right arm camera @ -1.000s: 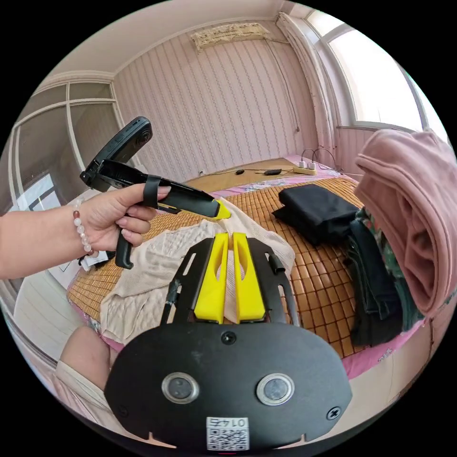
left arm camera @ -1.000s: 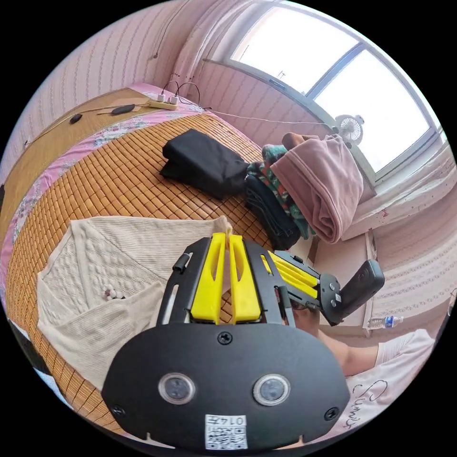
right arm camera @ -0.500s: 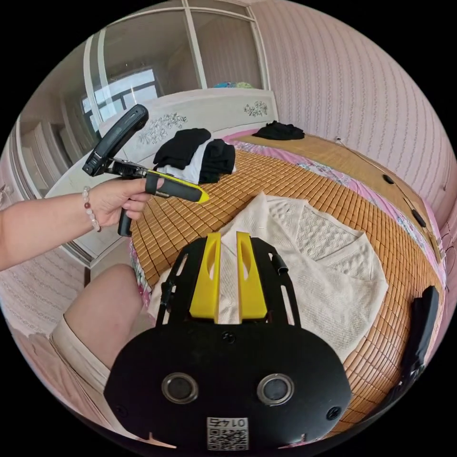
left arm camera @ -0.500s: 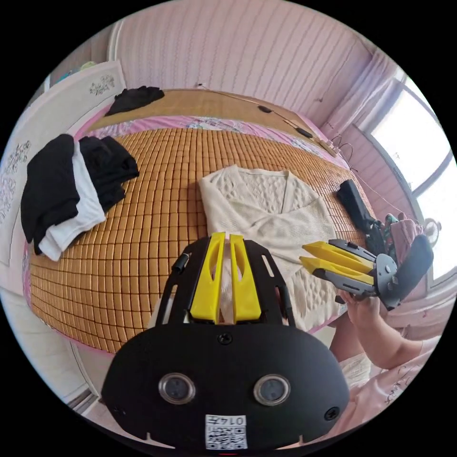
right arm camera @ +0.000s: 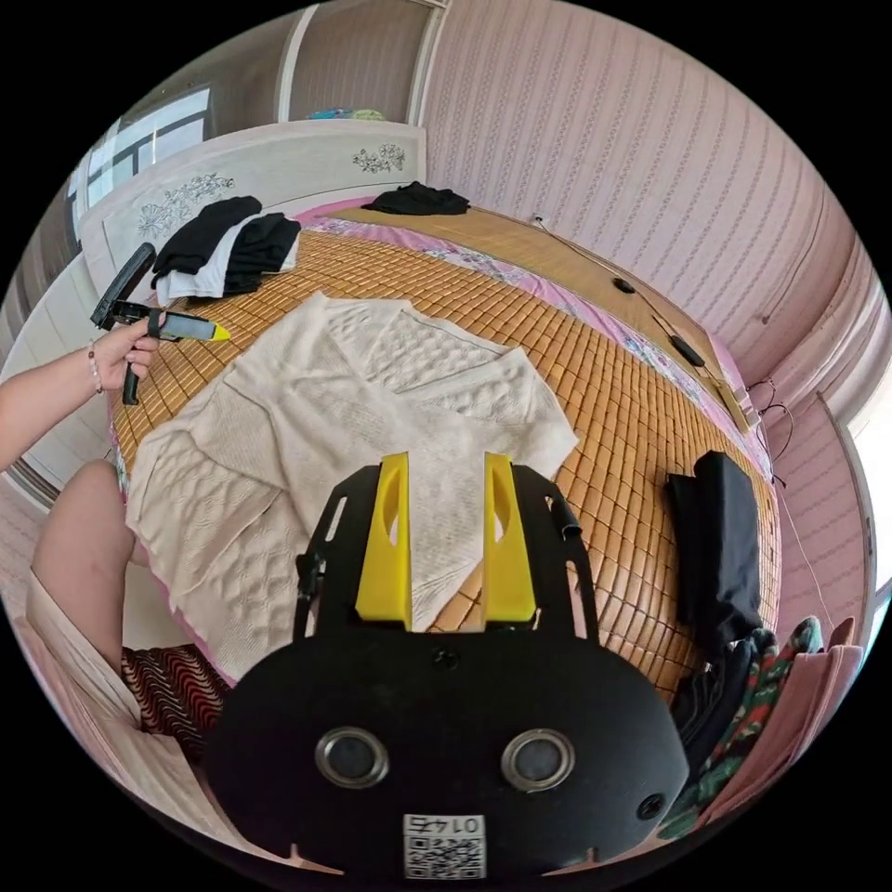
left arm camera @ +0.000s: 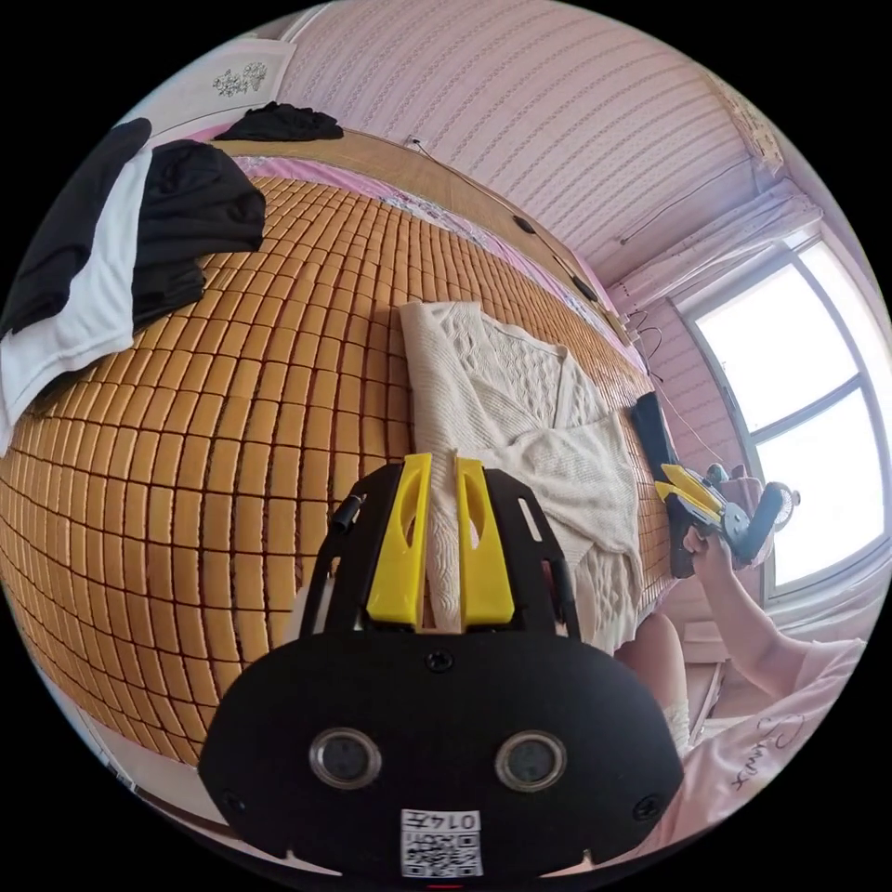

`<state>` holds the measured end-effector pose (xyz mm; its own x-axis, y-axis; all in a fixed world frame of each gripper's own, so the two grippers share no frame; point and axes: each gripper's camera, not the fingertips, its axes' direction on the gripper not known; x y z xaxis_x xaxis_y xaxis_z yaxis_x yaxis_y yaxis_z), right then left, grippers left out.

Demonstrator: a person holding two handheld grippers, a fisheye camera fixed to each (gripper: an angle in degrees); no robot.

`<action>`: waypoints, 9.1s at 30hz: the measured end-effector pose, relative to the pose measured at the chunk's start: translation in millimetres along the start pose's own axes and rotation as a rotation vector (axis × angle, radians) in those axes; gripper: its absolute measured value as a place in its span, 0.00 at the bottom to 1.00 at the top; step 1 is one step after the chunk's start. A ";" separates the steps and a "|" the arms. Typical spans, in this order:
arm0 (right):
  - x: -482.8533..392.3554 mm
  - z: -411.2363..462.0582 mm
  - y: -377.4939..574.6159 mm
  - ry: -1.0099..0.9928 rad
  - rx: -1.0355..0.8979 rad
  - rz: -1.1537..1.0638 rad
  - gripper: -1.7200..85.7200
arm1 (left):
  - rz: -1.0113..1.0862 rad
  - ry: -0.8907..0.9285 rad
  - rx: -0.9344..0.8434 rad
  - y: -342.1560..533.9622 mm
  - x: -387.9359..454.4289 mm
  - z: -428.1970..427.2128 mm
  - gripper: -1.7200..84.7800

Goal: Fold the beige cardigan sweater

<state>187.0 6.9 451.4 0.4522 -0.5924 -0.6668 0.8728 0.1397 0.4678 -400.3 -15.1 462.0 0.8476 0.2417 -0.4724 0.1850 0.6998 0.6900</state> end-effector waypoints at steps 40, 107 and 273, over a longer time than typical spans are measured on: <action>64.8 -18.3 98.5 -0.336 -0.335 0.167 0.02 | 0.117 0.016 -0.164 156.4 -57.8 -126.3 0.01; -320.6 164.5 -315.6 0.013 -0.757 -0.647 0.01 | 0.833 -0.213 0.031 426.3 249.6 72.7 0.01; 75.4 -61.1 -430.1 -0.223 -0.531 -0.230 0.12 | 0.132 -0.185 0.221 152.5 118.0 -124.3 0.09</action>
<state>-143.0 -49.4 164.5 0.2427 -0.7979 -0.5518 0.9414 0.3310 -0.0645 -333.9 203.8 443.4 0.9439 0.1804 -0.2767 0.1533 0.5027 0.8507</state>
